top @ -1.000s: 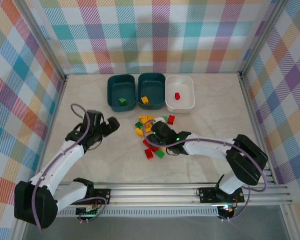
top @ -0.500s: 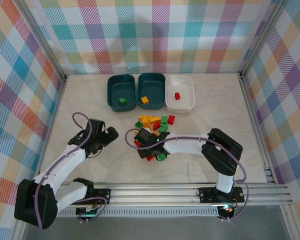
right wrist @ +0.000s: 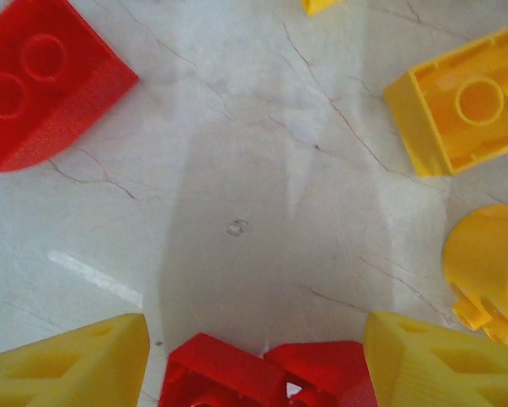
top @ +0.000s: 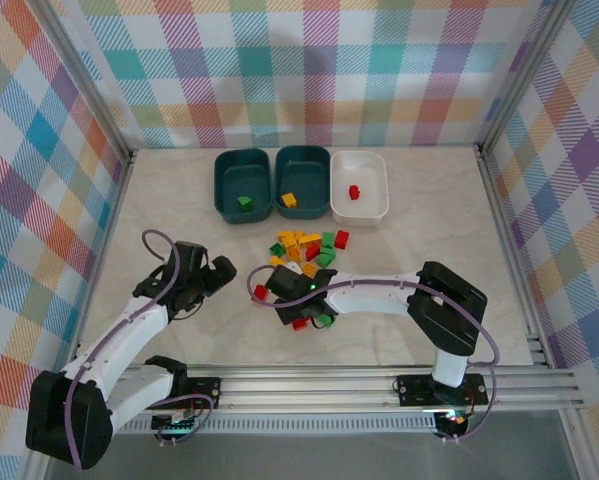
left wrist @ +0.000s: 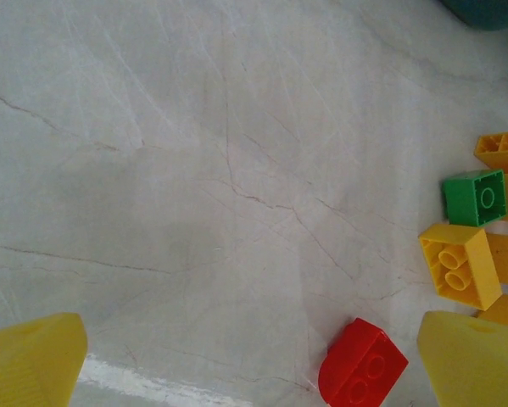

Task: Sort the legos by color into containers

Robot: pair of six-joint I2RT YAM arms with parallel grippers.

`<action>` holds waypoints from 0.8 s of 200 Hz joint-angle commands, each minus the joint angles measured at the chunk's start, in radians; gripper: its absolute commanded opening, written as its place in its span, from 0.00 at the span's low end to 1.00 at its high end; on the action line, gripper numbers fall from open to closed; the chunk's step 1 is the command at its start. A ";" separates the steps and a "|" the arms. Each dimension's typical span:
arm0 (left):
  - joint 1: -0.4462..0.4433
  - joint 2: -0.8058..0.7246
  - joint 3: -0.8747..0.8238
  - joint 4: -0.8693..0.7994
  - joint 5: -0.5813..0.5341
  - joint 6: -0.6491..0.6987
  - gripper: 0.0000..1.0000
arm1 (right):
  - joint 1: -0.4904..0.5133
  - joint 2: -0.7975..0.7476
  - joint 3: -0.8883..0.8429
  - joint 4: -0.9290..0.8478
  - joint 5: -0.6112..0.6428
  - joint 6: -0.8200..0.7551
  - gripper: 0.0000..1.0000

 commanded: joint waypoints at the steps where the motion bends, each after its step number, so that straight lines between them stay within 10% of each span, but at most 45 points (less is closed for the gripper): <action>1: 0.011 -0.045 -0.018 -0.044 -0.073 -0.026 1.00 | 0.008 0.011 0.078 0.028 -0.036 -0.018 0.69; 160: 0.232 -0.101 -0.011 -0.116 -0.010 -0.029 1.00 | 0.002 0.367 0.443 0.073 -0.144 0.177 0.74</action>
